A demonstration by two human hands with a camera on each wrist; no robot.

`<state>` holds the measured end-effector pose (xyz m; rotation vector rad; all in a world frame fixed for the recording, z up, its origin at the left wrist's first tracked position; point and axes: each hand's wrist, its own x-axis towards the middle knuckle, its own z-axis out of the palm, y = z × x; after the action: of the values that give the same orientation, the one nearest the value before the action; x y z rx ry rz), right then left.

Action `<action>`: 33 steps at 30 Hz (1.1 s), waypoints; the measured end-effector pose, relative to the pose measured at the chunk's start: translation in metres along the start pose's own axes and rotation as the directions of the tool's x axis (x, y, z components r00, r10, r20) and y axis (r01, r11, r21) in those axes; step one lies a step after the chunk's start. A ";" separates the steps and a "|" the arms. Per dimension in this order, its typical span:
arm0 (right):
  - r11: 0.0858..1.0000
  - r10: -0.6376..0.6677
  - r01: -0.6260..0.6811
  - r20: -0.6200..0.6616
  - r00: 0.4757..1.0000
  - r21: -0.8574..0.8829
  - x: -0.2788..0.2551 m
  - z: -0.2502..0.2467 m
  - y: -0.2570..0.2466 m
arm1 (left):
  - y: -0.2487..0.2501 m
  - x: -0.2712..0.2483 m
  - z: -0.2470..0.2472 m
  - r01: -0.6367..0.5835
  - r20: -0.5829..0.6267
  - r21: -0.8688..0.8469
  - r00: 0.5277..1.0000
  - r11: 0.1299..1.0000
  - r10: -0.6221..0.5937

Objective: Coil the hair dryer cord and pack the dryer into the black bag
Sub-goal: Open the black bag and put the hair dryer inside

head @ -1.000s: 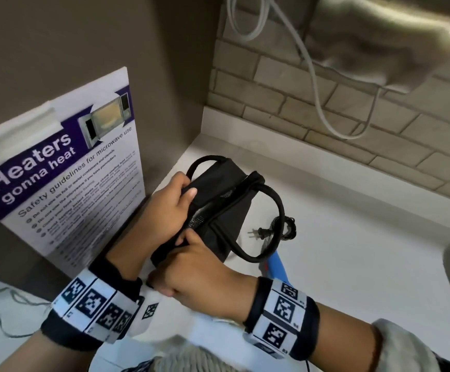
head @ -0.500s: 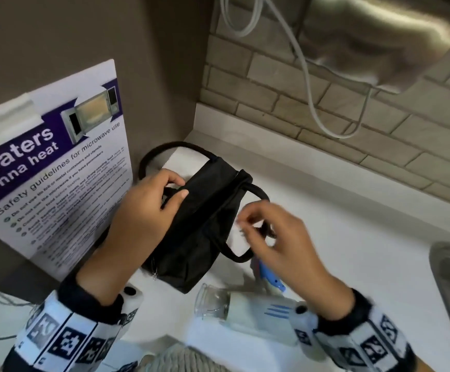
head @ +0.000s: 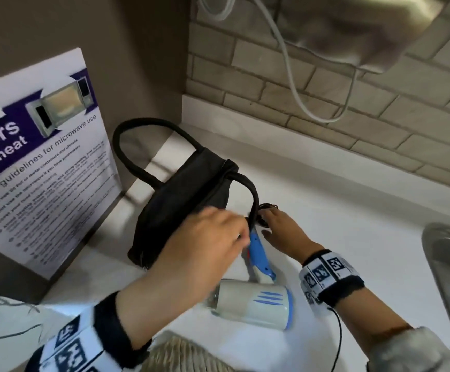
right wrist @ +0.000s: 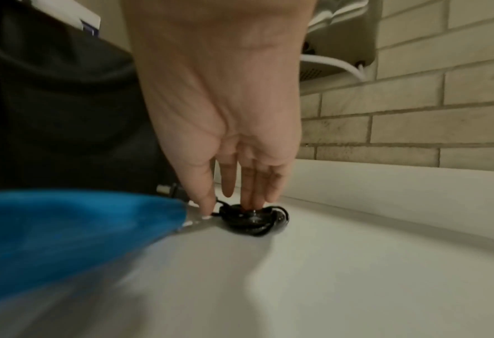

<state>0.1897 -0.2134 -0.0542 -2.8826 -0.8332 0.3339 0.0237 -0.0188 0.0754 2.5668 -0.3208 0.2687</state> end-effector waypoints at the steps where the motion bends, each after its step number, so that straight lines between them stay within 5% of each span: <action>1: 1.000 -0.002 0.003 0.021 1.000 -0.031 0.003 0.004 0.001 | 0.001 0.001 0.013 0.004 0.183 0.001 0.983 1.000 -0.004; 4: 0.995 -0.033 0.031 -0.023 0.999 -0.093 0.008 0.010 0.007 | -0.008 -0.006 0.061 -0.060 0.615 0.050 0.788 0.997 0.017; 6: 0.994 -0.036 0.030 -0.057 0.998 -0.106 0.008 0.006 0.011 | -0.020 -0.012 0.085 -0.092 0.731 0.124 0.682 0.988 -0.029; 8: 0.999 -0.012 0.010 -0.045 0.999 -0.043 0.004 -0.002 0.013 | -0.025 -0.015 0.094 -0.111 0.775 0.147 0.631 0.983 -0.044; 16: 0.874 0.088 -0.064 -0.027 0.996 0.482 -0.030 -0.051 0.000 | -0.020 -0.007 0.092 -0.173 0.771 0.123 0.637 0.977 0.016; 18: 0.863 0.009 -0.006 -0.005 1.000 0.506 -0.036 -0.057 -0.005 | -0.014 -0.004 0.088 -0.195 0.758 0.142 0.652 0.970 0.020; 21: 0.916 -0.209 0.118 0.205 0.956 0.383 -0.048 -0.061 -0.008 | -0.006 0.000 0.080 -0.227 0.725 0.168 0.688 0.959 0.035; 25: 0.982 -0.084 0.149 0.436 0.896 -0.117 -0.056 -0.061 -0.030 | 0.006 0.002 0.074 -0.358 0.716 0.267 0.695 0.895 0.064; 29: 0.932 -0.046 0.115 0.201 0.978 -0.344 -0.061 -0.032 -0.052 | 0.017 0.004 0.062 -0.421 0.714 0.310 0.696 0.853 0.084; 33: 0.917 -0.105 0.127 0.077 0.991 -0.378 -0.062 -0.006 -0.037 | 0.024 0.002 0.056 -0.426 0.695 0.349 0.716 0.835 0.074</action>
<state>0.1211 -0.2163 -0.0307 -3.1674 -1.1958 0.2631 0.0257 -0.0684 0.0405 3.0411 -1.0036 -0.5764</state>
